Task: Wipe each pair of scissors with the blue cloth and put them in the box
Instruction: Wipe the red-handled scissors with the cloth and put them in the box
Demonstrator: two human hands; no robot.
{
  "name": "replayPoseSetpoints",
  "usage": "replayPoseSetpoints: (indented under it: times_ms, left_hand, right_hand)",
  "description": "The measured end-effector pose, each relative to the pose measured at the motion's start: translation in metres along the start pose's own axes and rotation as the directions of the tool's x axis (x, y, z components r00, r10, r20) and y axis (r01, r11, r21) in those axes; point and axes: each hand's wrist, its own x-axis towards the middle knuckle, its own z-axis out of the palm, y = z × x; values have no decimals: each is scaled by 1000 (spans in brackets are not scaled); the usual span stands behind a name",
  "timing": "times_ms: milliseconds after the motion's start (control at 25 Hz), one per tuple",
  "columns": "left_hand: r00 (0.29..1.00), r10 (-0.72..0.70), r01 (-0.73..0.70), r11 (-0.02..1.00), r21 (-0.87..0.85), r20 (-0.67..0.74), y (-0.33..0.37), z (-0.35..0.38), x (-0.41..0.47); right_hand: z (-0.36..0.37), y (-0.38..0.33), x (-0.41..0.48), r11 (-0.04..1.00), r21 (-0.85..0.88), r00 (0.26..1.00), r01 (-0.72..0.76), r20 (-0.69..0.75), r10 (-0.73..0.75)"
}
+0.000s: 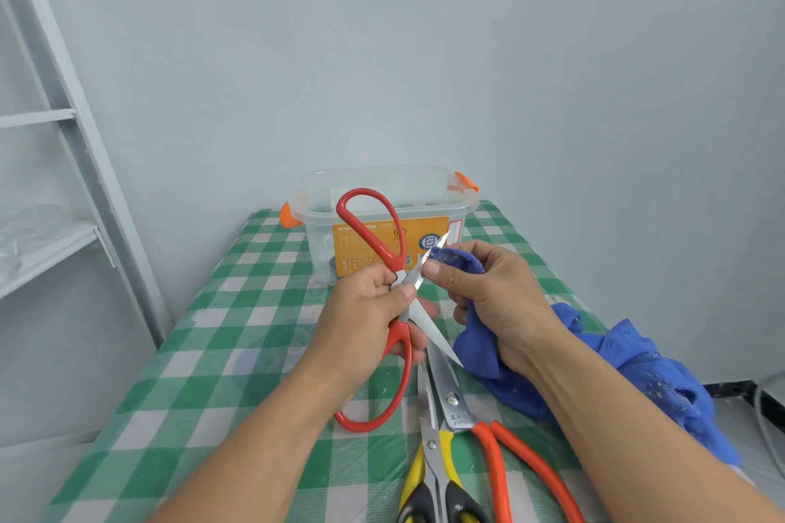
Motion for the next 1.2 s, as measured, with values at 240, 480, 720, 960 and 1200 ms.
replayPoseSetpoints:
  times_ms: [240, 480, 720, 960, 1200]
  left_hand:
    - [999, -10, 11, 1000, -28, 46, 1, 1, -2]
    - [1000, 11, -11, 1000, -12, 8, 0, 1, 0]
    - [1000, 7, -7, 1000, -5, 15, 0, 0, -2]
    - [999, 21, -21, 1000, 9, 31, -2, 4, -2]
    - [1000, 23, -23, 997, 71, 3, -8, 7, 2]
  right_hand:
    - [1, -1, 2, 986, 167, 999, -15, 53, 6]
    - [0, -4, -1, 991, 123, 996, -54, 71, 45]
    - [-2, -2, 0, 994, 101, 998, -33, 53, 27]
    - [-2, -1, 1, 971, 238, 1000, -13, -3, 15]
    - [6, 3, 5, 973, 230, 998, 24, -67, -9]
